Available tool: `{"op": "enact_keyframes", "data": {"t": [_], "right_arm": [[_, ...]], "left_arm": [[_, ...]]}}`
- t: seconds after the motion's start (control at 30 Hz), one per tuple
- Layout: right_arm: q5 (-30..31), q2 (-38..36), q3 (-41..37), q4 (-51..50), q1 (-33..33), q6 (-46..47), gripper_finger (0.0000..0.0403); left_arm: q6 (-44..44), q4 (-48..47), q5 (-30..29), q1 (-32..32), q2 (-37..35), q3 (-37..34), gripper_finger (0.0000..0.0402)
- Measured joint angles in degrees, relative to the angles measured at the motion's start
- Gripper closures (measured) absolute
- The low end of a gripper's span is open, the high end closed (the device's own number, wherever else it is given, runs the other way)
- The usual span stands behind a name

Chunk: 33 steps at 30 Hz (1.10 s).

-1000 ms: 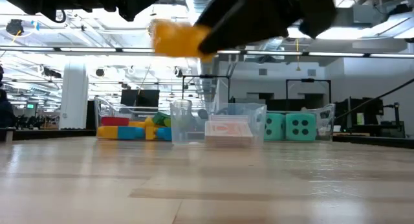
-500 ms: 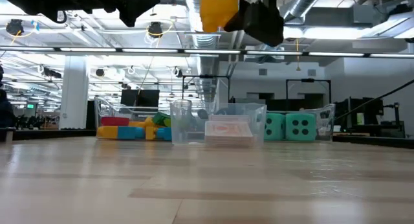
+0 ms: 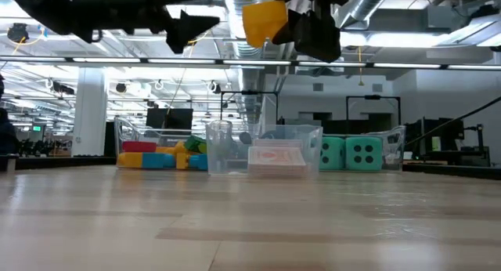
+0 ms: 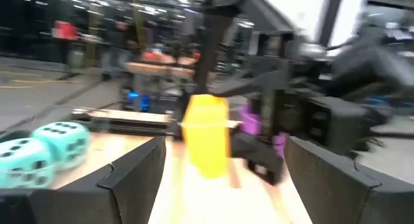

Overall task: Pick & Place Toys
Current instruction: Put the yellow game piece into the top left transparent bin

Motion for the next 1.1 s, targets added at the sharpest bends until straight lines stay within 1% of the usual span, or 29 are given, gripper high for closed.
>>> {"op": "enact_keyframes", "data": {"t": [0.1, 0.17, 0.23, 0.33, 0.47, 0.57, 0.7, 0.83, 0.97, 1.1], "right_arm": [[-0.57, 0.0, 0.01, 0.21, -0.2, -1.19, 0.0132], [-0.59, 0.0, 0.01, 0.17, -0.43, -1.45, 0.0132], [-0.94, 0.0, 0.01, 0.19, -0.44, -1.54, 0.0132], [-3.12, 0.04, 0.0, 0.66, -0.45, -2.72, 0.0132], [-4.63, 0.04, -0.01, 1.28, -0.76, -2.94, 0.0132], [-5.18, 0.04, 0.0, 2.69, -0.81, -3.46, 0.0132], [-5.73, 0.04, -0.01, 7.36, -0.97, -6.22, 0.0132], [-7.67, 0.04, 0.01, 11.09, -1.65, -7.5, 0.0132], [-8.15, 0.07, 0.01, 10.99, -2.82, -7.48, 0.0132], [-8.48, 0.07, 0.01, 11.02, -3.84, -7.48, 0.0132]], "left_arm": [[0.12, 4.83, -7.49, -0.68, 3.97, 0.0, 0.0092], [-0.73, 7.13, -10.64, -0.89, 5.65, 0.0, 0.0092], [-3.57, 8.51, -11.49, -0.91, 6.75, -0.01, 0.0092], [-7.12, 9.65, -12.23, -0.93, 7.87, -0.02, 0.0092], [-13.02, 9.09, -14.96, -0.71, 7.88, -0.02, 0.0092], [-15.93, 8.97, -14.74, -0.64, 7.88, -0.02, 0.0092], [-18.1, 8.9, -13.43, -0.64, 7.88, -0.02, 0.0092], [-19.37, 8.99, -9.85, -0.64, 7.88, 0.09, 0.0092], [-19.41, 8.93, -9.23, -0.91, 7.88, 0.09, 0.0092], [-19.46, 9.14, -6.58, -0.97, 8.44, 0.13, 0.0092]]}}
